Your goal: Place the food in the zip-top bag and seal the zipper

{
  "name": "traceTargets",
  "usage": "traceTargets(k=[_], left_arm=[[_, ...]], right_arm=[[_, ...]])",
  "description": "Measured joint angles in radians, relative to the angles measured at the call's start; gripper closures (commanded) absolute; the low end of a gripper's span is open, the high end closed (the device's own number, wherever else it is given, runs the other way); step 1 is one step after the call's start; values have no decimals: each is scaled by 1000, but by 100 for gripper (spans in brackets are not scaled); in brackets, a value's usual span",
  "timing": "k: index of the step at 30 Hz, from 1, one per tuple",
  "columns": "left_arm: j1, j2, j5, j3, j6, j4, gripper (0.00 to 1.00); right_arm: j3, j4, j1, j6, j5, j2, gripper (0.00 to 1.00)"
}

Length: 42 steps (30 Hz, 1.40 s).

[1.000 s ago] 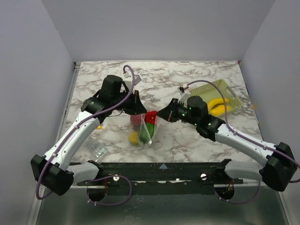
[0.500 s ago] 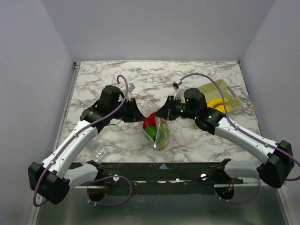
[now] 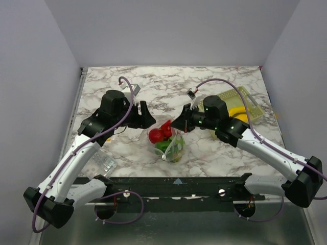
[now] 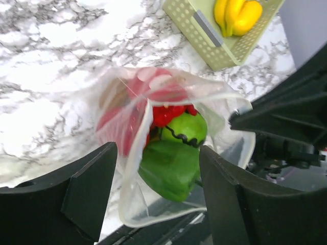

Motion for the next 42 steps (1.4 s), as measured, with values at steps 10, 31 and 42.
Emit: traceTargets(k=[10, 31, 42], left_arm=[[2, 254, -60, 129, 154, -61, 56], [41, 49, -151, -111, -439, 31, 100], [80, 63, -182, -111, -743, -26, 100]], right_arm=[[18, -19, 0, -59, -22, 6, 100], [85, -179, 343, -189, 267, 2, 13], [-95, -116, 485, -379, 481, -54, 7]])
